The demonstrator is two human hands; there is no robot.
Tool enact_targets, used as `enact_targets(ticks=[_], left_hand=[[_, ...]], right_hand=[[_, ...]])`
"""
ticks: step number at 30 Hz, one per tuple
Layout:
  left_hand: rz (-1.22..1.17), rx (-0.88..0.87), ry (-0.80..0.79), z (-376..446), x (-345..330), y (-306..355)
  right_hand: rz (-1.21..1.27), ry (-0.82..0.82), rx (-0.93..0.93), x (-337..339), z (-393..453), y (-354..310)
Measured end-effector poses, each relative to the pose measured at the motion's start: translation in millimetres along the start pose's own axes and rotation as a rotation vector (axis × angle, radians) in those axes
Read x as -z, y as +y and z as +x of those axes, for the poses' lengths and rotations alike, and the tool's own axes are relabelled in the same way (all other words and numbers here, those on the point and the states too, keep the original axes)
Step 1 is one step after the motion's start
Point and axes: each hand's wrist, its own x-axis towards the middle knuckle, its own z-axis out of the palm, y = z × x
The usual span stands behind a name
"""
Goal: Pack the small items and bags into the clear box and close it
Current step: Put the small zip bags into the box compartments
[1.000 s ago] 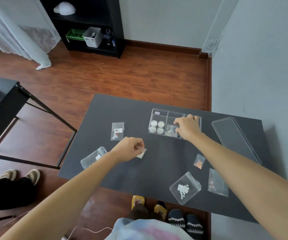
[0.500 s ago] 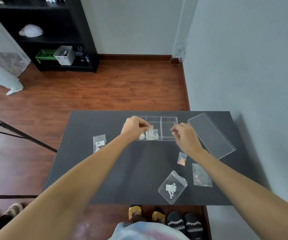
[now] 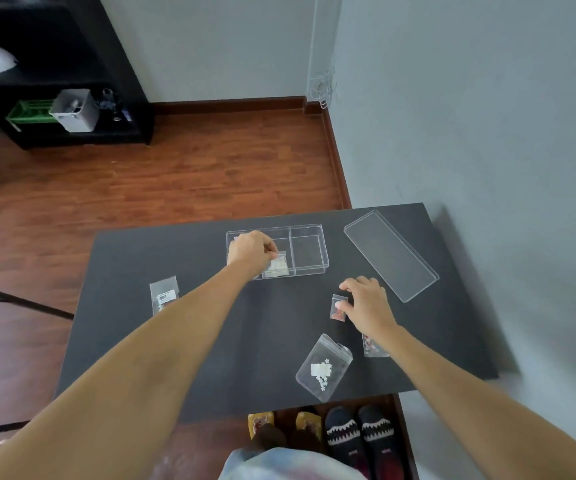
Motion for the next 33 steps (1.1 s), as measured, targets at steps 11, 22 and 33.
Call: enact_targets(ticks=[11, 22, 33], left_hand=[[0.425, -0.149, 0.092, 8, -17, -6], [0.274, -0.239, 0.150, 4, -19, -22], [0.203, -0.081, 0.108, -29, -20, -53]], right_hand=[[-0.050, -0.080, -0.036, -3, 8, -7], [-0.033, -0.092, -0.098, 5, 9, -11], [0.124, -0.056, 0.093, 41, 30, -33]])
